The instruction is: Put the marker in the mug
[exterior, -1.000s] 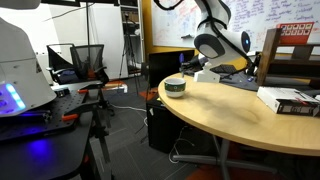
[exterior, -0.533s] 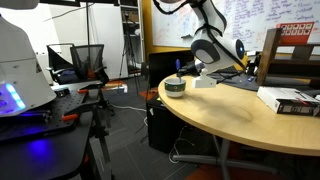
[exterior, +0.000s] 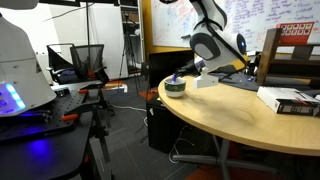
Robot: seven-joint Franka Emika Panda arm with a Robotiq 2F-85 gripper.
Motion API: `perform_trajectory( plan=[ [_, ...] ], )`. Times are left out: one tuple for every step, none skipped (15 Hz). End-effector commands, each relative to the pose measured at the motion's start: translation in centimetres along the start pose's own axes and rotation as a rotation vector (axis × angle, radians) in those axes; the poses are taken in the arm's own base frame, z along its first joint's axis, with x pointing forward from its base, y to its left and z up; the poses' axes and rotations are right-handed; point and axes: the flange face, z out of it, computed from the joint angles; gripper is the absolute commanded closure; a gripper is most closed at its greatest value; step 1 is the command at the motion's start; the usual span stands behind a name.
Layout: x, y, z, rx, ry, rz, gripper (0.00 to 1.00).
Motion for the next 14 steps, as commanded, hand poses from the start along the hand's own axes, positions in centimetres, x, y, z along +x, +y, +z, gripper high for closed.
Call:
perform_trajectory(
  plan=[
    [2.6,-2.2,-0.5,0.006,-0.015,-0.040,0.27],
    [3.4,-2.7,-0.4,-0.003,-0.027,-0.038,0.20],
    [4.2,-3.2,-0.4,-0.030,-0.058,-0.026,0.12],
    [4.9,-3.7,-0.5,-0.066,-0.101,-0.006,0.05],
    [5.7,-4.2,-0.5,-0.104,-0.138,0.010,0.00],
    [6.4,-4.9,-0.5,-0.127,-0.175,0.014,0.00],
    [7.1,-5.5,-0.3,-0.152,-0.212,0.027,0.00],
    [7.8,-6.2,-0.1,-0.177,-0.250,0.036,0.00],
    [8.6,-6.9,0.3,-0.194,-0.292,0.047,0.00],
    [9.1,-7.6,0.4,-0.204,-0.336,0.051,0.00],
    [9.6,-8.2,0.7,-0.215,-0.376,0.061,0.00],
    [10.1,-8.6,1.0,-0.228,-0.411,0.064,0.00],
    [10.5,-9.1,1.2,-0.247,-0.444,0.072,0.00],
    [10.7,-9.5,1.4,-0.262,-0.463,0.073,0.00]
  ],
)
